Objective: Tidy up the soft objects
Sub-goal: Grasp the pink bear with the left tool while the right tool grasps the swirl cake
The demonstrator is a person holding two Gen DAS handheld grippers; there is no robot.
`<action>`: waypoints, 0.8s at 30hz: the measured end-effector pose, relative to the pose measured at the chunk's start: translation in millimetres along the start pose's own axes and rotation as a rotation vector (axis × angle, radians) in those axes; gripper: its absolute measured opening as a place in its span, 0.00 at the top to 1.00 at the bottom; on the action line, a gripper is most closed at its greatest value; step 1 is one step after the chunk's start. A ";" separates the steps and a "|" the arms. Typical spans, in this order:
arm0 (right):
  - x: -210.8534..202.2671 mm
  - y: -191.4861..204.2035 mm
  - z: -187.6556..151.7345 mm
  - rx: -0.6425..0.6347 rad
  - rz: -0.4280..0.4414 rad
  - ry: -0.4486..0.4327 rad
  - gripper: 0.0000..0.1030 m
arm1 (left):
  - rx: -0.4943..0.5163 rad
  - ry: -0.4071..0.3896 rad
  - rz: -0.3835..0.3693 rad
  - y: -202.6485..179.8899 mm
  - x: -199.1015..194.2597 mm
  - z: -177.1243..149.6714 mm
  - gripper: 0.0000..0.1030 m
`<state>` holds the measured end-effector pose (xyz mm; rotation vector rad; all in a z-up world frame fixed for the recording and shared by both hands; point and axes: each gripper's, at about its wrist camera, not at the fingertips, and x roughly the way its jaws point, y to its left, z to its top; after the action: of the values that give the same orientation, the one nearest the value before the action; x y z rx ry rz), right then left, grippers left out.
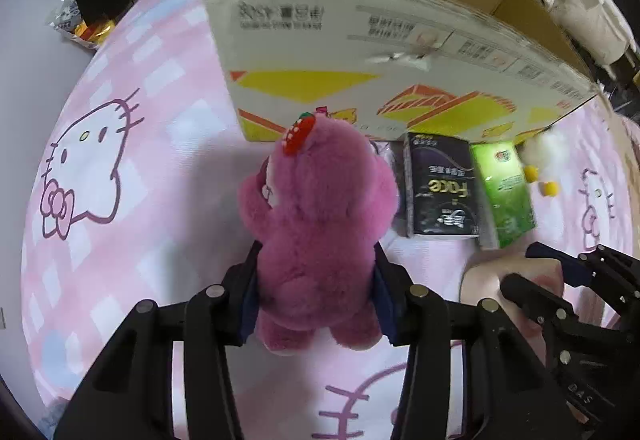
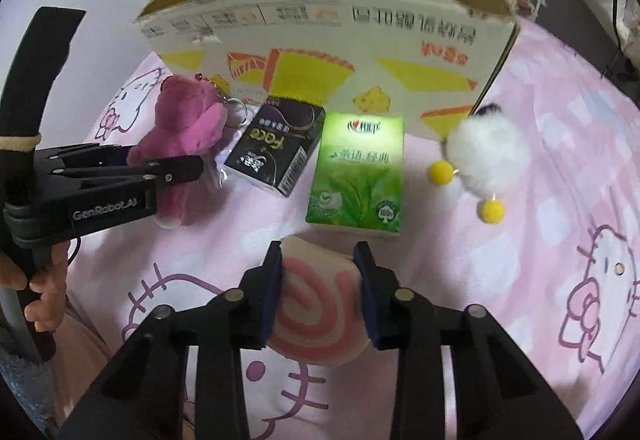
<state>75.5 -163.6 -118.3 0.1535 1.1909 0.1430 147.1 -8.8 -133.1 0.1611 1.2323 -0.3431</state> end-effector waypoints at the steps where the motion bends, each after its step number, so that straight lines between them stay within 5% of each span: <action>1: -4.1 0.6 0.4 0.001 -0.005 -0.019 0.66 | -0.006 -0.011 0.004 -1.0 -5.8 -2.4 0.55; 12: -59.3 -0.6 -0.7 -0.003 0.003 -0.253 0.67 | -0.030 -0.212 0.061 -9.1 -74.6 -29.6 0.55; 19: -100.9 6.8 -2.7 -0.036 -0.032 -0.477 0.67 | -0.021 -0.399 0.085 -19.3 -117.0 -43.0 0.55; 24: -117.3 9.7 -0.5 -0.050 -0.061 -0.558 0.67 | -0.021 -0.536 0.114 -25.7 -142.6 -49.7 0.55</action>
<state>32.0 -176.5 -9.7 0.1037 0.6347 0.0689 52.7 6.4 -13.4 0.1107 0.6936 -0.2516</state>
